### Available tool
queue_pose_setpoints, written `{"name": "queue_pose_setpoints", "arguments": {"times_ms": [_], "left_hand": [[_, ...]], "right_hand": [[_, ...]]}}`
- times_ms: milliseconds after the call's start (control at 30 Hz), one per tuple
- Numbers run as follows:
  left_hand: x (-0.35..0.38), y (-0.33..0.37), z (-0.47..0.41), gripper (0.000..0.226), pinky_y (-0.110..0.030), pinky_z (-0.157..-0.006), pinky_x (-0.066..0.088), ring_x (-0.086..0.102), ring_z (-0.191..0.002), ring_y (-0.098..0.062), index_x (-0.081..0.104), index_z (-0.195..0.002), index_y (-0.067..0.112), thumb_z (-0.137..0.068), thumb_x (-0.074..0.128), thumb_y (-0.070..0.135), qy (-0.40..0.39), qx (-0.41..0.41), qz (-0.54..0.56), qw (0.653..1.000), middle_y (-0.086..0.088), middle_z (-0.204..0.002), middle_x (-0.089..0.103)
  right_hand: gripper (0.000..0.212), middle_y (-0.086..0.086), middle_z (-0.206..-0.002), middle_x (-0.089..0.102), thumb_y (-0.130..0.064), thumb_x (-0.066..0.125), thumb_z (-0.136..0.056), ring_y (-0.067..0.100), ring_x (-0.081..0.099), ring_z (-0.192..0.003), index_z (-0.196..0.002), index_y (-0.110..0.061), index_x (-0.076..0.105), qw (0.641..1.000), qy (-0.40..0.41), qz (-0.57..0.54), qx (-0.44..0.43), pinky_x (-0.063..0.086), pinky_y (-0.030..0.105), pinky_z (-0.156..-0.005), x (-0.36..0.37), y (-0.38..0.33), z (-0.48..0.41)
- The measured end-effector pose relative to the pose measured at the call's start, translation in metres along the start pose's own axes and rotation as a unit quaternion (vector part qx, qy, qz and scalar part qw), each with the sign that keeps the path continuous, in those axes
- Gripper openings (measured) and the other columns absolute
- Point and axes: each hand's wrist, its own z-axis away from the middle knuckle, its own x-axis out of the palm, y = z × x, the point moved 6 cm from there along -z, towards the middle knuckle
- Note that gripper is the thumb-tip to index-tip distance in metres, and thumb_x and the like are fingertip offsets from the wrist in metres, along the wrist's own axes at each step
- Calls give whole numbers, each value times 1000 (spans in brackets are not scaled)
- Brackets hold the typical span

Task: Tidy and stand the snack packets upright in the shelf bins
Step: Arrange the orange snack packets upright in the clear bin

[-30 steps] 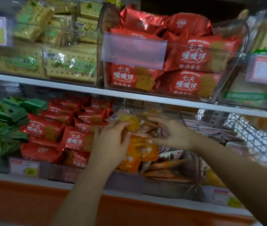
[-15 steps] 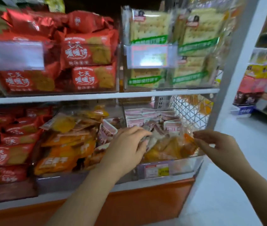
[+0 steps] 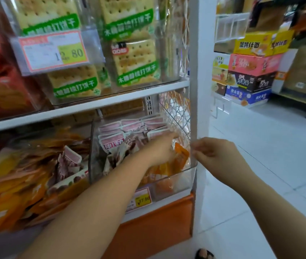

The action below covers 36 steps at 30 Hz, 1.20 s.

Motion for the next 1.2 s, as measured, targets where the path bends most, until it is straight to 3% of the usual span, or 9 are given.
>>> {"name": "queue_pose_setpoints", "arguments": {"times_ms": [67, 167, 400, 500, 567, 733, 867, 1000, 1200], "left_hand": [[5, -1, -11, 46, -37, -89, 49, 58, -101, -18, 49, -126, 23, -82, 60, 11, -44, -3, -28, 999, -5, -114, 61], [7, -2, -19, 41, -31, -85, 48, 55, -101, -18, 50, -119, 21, -80, 62, 14, -70, 4, -79, 994, -1, -117, 57], [-10, -12, -19, 62, -22, -74, 38, 54, -105, -24, 36, -140, 16, -85, 64, 16, -97, -3, -92, 991, -11, -129, 51], [-16, -15, -15, 82, -19, -86, 34, 45, -125, -22, 21, -149, 24, -83, 70, 17, -86, 11, -116, 989, -6, -147, 34], [-15, -11, -14, 81, -19, -91, 32, 40, -130, -21, 22, -149, 22, -83, 69, 17, -81, 25, -109, 990, -3, -150, 31], [0, -1, -17, 65, -30, -92, 44, 49, -115, -20, 40, -139, 21, -81, 70, 22, -118, 42, -110, 986, -4, -131, 46], [6, -3, -21, 61, -33, -93, 45, 49, -113, -18, 43, -135, 27, -81, 71, 22, -128, 43, -120, 984, -1, -129, 47], [-1, -7, -21, 70, -24, -90, 41, 48, -119, -18, 35, -140, 18, -80, 72, 24, -84, 21, -44, 995, -2, -139, 45], [7, -8, -19, 80, -33, -96, 46, 45, -126, -23, 21, -146, 14, -82, 69, 12, -130, -72, 94, 984, -6, -147, 39]], "right_hand": [[15, -12, -84, 68, -20, 64, -84, 0, 62, -77, -95, -27, 71, 1000, -6, 5, -2, 42, 6, -72, 2, 2, -3], [14, -14, -83, 66, -22, 62, -86, -3, 59, -74, -95, -29, 71, 1000, -18, 11, -5, 37, 0, -66, 2, 2, -7], [15, -12, -87, 68, -26, 62, -87, 1, 63, -79, -99, -29, 69, 999, -47, 1, -1, 53, 21, -78, 9, 3, -6], [15, -11, -88, 68, -25, 62, -87, 2, 63, -81, -100, -28, 69, 998, -55, 0, 4, 53, 22, -79, 10, 1, -7], [15, -12, -86, 66, -25, 62, -87, 0, 61, -79, -99, -29, 69, 998, -55, 3, 4, 51, 18, -76, 10, 1, -9], [11, -13, -83, 67, -26, 62, -87, 0, 61, -76, -93, -31, 69, 998, -57, 11, 1, 52, 19, -76, 11, 3, -12], [10, -14, -83, 68, -27, 61, -87, 0, 62, -76, -90, -32, 69, 998, -63, 10, -3, 51, 17, -75, 10, 3, -13], [11, -15, -84, 65, -28, 61, -88, 0, 61, -77, -95, -30, 69, 997, -77, 9, 0, 49, 16, -76, 9, 1, -12], [23, -12, -95, 66, -28, 64, -86, 3, 61, -86, -108, -26, 66, 989, -148, 21, 22, 49, 17, -79, 8, 6, -4]]}}
